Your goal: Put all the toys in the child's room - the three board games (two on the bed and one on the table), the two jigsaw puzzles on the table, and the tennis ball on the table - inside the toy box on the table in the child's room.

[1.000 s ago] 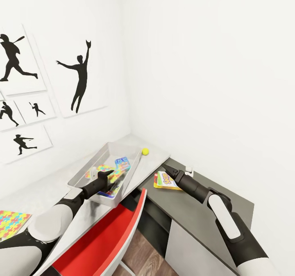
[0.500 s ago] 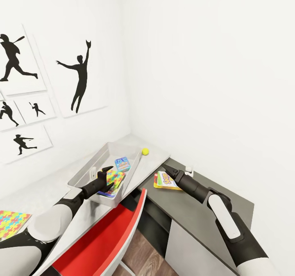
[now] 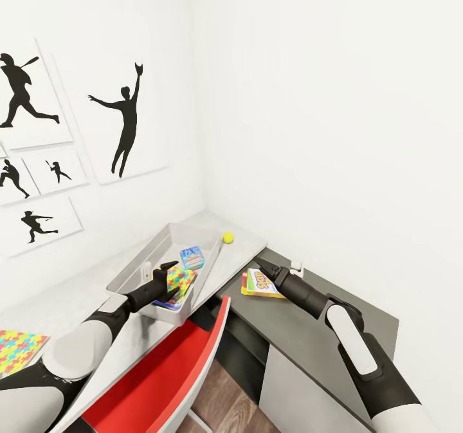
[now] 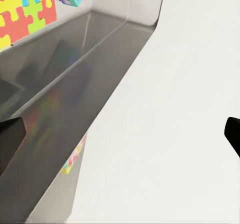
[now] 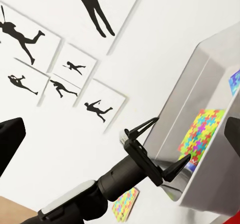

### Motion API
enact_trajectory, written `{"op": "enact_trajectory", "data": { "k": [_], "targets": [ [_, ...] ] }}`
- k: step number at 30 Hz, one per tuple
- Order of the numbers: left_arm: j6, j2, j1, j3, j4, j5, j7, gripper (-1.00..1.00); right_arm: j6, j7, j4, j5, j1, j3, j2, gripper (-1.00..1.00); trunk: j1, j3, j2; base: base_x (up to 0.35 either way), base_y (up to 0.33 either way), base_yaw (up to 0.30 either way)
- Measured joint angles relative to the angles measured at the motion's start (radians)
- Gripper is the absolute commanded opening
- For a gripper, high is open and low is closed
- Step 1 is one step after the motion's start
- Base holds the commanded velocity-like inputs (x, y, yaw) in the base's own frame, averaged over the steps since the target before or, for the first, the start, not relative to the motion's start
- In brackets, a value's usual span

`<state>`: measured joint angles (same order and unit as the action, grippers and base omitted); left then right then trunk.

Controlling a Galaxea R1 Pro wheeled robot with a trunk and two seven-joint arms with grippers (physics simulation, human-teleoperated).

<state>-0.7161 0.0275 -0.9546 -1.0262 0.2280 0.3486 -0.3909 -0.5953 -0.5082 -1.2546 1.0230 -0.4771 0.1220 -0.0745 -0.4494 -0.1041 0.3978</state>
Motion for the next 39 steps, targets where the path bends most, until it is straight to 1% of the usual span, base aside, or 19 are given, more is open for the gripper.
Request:
{"op": "enact_trajectory", "data": {
  "k": [5, 9, 12, 13, 14, 15, 16, 17, 20, 21, 25, 28, 30, 32, 34, 35, 37, 38, 39],
  "targets": [
    [-0.065, 0.009, 0.000, 0.005, 0.006, -0.002, 0.001, 1.00, 0.000, 0.000, 0.000, 0.000, 0.000, 0.000, 0.000, 1.00, 0.000, 0.000, 0.000, 0.000, 0.000, 0.000],
    [-0.101, 0.023, 0.000, 0.026, 0.009, -0.002, 0.000, 1.00, 0.000, 0.000, 0.001, 0.000, 0.000, 0.000, 0.000, 1.00, 0.000, 0.000, 0.000, 0.000, 0.000, 0.000],
    [-0.133, 0.037, 0.000, 0.073, 0.022, 0.000, -0.001, 1.00, 0.000, 0.001, 0.001, 0.000, 0.000, 0.000, 0.000, 1.00, 0.000, 0.000, 0.000, 0.000, 0.000, 0.000],
    [-0.151, 0.042, 0.000, 0.103, 0.032, 0.000, -0.002, 1.00, 0.000, 0.001, 0.001, 0.000, 0.000, 0.000, 0.000, 1.00, 0.000, 0.000, 0.000, 0.000, 0.000, 0.000],
    [-0.162, 0.044, 0.000, 0.120, 0.038, 0.001, -0.003, 1.00, 0.000, 0.001, 0.001, 0.000, 0.000, 0.000, 0.000, 1.00, 0.000, 0.000, 0.000, 0.000, 0.000, 0.000],
    [-0.187, 0.047, 0.000, 0.150, 0.054, 0.002, -0.004, 1.00, 0.000, 0.000, 0.001, 0.000, 0.000, 0.000, 0.000, 1.00, 0.000, 0.000, 0.000, 0.000, 0.000, 0.000],
    [-0.201, 0.048, 0.000, 0.165, 0.063, 0.002, -0.005, 1.00, 0.000, 0.000, 0.001, 0.000, 0.001, 0.000, 0.000, 1.00, 0.000, 0.000, 0.000, 0.000, 0.000, 0.000],
    [-0.228, 0.049, 0.000, 0.190, 0.086, 0.004, -0.005, 1.00, 0.000, 0.000, 0.001, 0.000, 0.000, 0.000, 0.000, 1.00, 0.000, 0.000, 0.000, 0.000, 0.000, 0.000],
    [-0.261, 0.050, 0.001, 0.218, 0.129, 0.006, -0.005, 1.00, 0.000, 0.000, 0.001, 0.000, 0.000, 0.000, 0.000, 1.00, 0.000, 0.000, 0.000, 0.000, 0.000, 0.000],
    [-0.277, 0.050, 0.001, 0.228, 0.159, 0.009, -0.006, 1.00, 0.000, 0.000, 0.001, 0.000, 0.000, 0.000, 0.000, 1.00, 0.000, 0.000, 0.000, 0.000, 0.000, 0.000],
    [-0.309, 0.049, 0.004, 0.241, 0.223, 0.012, -0.005, 1.00, 0.000, 0.001, 0.001, 0.000, 0.000, 0.000, 0.000, 1.00, 0.000, 0.000, 0.000, 0.000, 0.000, 0.000],
    [-0.318, 0.049, 0.005, 0.244, 0.243, 0.012, -0.012, 1.00, 0.000, 0.001, 0.001, 0.000, 0.000, 0.000, 0.000, 1.00, 0.000, 0.000, 0.000, 0.000, 0.000, 0.000],
    [-0.323, 0.050, 0.006, 0.246, 0.254, 0.012, -0.036, 1.00, 0.000, 0.001, 0.001, 0.000, 0.000, 0.000, 0.000, 1.00, 0.000, 0.000, 0.000, 0.000, 0.000, 0.000],
    [-0.326, 0.050, 0.007, 0.250, 0.260, 0.012, -0.076, 1.00, 0.000, 0.001, 0.001, 0.000, 0.000, 0.000, 0.000, 1.00, 0.000, 0.000, 0.000, 0.000, 0.000, 0.000],
    [-0.326, 0.050, 0.008, 0.271, 0.264, 0.010, -0.127, 1.00, 0.000, 0.001, 0.001, 0.000, 0.000, 0.000, 0.000, 1.00, 0.000, 0.000, 0.000, 0.000, 0.000, 0.000],
    [-0.327, 0.052, 0.008, 0.297, 0.266, 0.010, -0.162, 1.00, 0.000, 0.001, 0.001, 0.000, 0.000, 0.000, 0.000, 1.00, 0.000, 0.000, 0.000, 0.000, 0.000, 0.000],
    [-0.327, 0.055, 0.008, 0.330, 0.268, 0.008, -0.200, 1.00, 0.000, 0.001, 0.001, -0.001, 0.000, 0.000, 0.000, 1.00, 0.000, 0.000, 0.000, 0.000, 0.000, 0.000],
    [-0.327, 0.061, 0.009, 0.363, 0.271, 0.008, -0.237, 1.00, 0.000, 0.001, 0.002, -0.001, 0.000, 0.000, 0.000, 1.00, 0.000, 0.000, 0.000, 0.000, 0.000, 0.000],
    [-0.327, 0.066, 0.009, 0.380, 0.272, 0.007, -0.257, 1.00, 0.000, 0.001, 0.002, -0.001, 0.000, 0.000, 0.000, 1.00, 0.000, 0.000, 0.000, 0.000, 0.000, 0.000]
  ]
}}
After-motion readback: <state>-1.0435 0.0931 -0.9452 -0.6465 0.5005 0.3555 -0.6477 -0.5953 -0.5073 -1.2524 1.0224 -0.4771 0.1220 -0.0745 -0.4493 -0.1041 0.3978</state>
